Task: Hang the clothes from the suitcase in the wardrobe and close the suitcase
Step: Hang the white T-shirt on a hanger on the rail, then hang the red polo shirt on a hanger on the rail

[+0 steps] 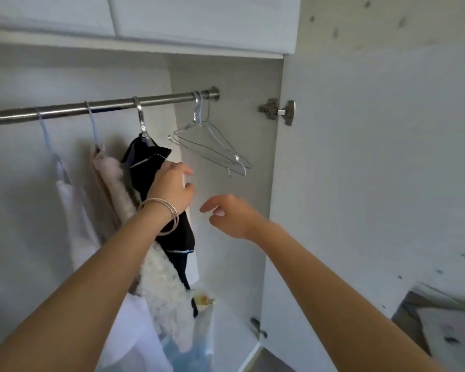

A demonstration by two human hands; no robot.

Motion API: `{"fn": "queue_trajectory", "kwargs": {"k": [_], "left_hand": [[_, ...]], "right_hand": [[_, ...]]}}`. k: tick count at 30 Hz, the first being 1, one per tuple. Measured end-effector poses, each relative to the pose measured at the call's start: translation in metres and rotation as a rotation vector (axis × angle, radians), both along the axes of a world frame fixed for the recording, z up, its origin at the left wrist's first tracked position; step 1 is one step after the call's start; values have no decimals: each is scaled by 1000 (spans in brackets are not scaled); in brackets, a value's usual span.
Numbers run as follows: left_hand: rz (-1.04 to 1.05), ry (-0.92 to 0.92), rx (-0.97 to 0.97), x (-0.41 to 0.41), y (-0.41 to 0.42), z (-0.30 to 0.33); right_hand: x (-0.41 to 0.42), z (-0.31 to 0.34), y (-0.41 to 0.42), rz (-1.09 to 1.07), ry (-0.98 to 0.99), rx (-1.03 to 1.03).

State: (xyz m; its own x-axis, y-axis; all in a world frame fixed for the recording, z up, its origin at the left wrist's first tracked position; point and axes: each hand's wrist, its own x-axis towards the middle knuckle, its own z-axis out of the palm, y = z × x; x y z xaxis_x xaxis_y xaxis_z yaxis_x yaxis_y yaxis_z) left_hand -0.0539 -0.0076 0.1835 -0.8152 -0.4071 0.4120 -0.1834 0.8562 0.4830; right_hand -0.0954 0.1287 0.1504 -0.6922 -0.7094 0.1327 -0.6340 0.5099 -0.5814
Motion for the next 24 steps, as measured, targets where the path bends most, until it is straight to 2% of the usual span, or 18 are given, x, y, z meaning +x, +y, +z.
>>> {"fn": "queue_trajectory", "kwargs": {"k": [3,7,16,19,24], "left_hand": [[-168,-111,38,-22,82,-21],[-389,-297,92,-38,225,-70],[-806,-628,53,-25,515,-182],[-917,-726,22,-12,589,-222],[-1079,-899,-45,13,668,-289]], "right_hand": [[-2,-15,85,-110,-46,3],[-3,-60,237,-326,-142,-1],[52,-171,540,-834,-425,25],[85,-213,615,-980,-543,25],[148,-279,683,-1204,-698,-30]]}}
